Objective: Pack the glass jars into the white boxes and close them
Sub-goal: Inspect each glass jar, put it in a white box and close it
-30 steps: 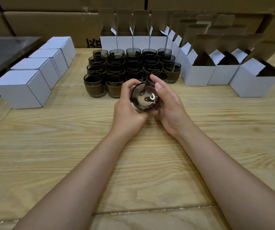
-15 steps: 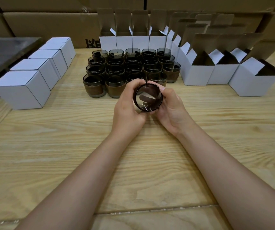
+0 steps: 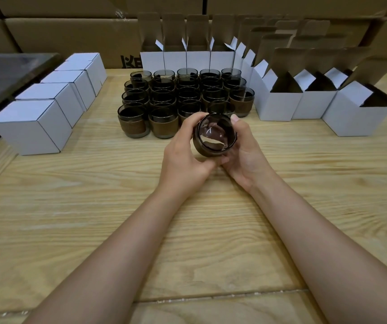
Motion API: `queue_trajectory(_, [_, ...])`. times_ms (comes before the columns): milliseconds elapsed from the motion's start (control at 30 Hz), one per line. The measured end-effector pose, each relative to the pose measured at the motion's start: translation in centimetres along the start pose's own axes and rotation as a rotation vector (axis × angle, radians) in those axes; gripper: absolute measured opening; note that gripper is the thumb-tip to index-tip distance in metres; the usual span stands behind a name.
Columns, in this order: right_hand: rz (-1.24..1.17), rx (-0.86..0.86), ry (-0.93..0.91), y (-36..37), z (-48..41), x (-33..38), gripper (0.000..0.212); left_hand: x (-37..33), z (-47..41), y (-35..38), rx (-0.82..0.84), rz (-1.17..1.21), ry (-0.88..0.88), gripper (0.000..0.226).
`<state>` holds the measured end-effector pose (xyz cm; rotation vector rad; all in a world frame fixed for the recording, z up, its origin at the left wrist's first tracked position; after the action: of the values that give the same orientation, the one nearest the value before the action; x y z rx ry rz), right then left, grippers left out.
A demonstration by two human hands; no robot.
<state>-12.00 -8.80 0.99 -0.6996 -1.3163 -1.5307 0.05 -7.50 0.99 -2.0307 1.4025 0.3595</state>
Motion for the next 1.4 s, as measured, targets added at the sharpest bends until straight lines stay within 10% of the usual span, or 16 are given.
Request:
queue_trajectory(333, [0.032, 0.055, -0.065, 0.4, 0.2, 0.1, 0.042, 0.6, 0.2, 0.4, 0.023, 0.068, -0.059, 0.082])
queue_trajectory(500, [0.004, -0.007, -0.063, 0.6, 0.6, 0.1, 0.08, 0.8, 0.2, 0.5, 0.031, 0.076, -0.078, 0.084])
queue_trajectory(867, [0.017, 0.071, -0.072, 0.7, 0.6, 0.0, 0.03, 0.4, 0.0, 0.1, 0.017, 0.061, -0.068, 0.081])
queue_trajectory(1400, [-0.012, 0.155, -0.075, 0.5, 0.2, 0.2, 0.037, -0.2, -0.1, -0.1, -0.019, 0.042, -0.004, 0.079])
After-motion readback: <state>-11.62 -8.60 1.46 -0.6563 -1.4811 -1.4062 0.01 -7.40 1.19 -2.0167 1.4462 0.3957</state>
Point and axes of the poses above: each hand's wrist, its own z-axis away from the middle knuckle, its own y-axis out of the palm, x = y × z, the point moved 4 cm from there along -z, towards the middle knuckle, and after that the axes turned 15 degrees about y, right-handed, at the moved point
